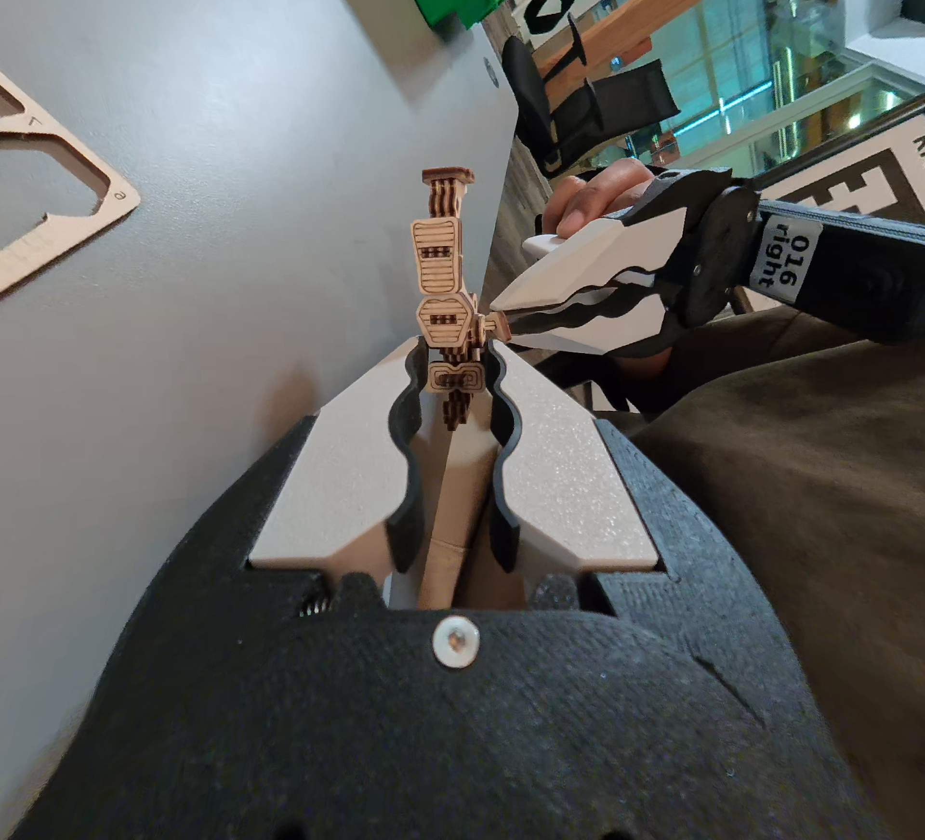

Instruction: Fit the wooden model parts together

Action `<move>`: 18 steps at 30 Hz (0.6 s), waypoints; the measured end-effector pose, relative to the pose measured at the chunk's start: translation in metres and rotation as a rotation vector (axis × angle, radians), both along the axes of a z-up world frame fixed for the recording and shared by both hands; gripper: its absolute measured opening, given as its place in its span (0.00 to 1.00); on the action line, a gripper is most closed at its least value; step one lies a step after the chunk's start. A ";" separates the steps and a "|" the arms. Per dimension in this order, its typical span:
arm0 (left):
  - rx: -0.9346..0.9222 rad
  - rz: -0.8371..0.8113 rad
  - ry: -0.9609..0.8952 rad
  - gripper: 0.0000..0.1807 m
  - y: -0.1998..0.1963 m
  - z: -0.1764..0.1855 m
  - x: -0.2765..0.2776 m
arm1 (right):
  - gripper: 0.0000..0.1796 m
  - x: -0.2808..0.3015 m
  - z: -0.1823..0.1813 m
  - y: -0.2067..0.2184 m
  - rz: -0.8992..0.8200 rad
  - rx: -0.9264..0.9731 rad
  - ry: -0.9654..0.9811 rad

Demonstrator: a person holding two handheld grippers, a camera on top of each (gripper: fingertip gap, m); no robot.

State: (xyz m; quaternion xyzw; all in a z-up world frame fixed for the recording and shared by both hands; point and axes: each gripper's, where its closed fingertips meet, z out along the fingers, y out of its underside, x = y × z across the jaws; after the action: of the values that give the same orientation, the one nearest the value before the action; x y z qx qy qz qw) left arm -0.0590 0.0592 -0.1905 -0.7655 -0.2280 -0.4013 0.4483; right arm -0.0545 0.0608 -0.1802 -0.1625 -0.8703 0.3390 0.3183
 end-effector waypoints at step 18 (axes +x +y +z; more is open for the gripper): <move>0.000 0.038 -0.069 0.12 0.000 0.001 -0.006 | 0.00 -0.003 -0.005 0.003 -0.024 0.058 0.011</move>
State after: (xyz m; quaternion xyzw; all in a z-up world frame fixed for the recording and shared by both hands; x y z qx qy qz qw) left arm -0.0652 0.0597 -0.1898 -0.7467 -0.2578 -0.4190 0.4476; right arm -0.0571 0.0639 -0.1856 -0.1618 -0.8759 0.3107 0.3319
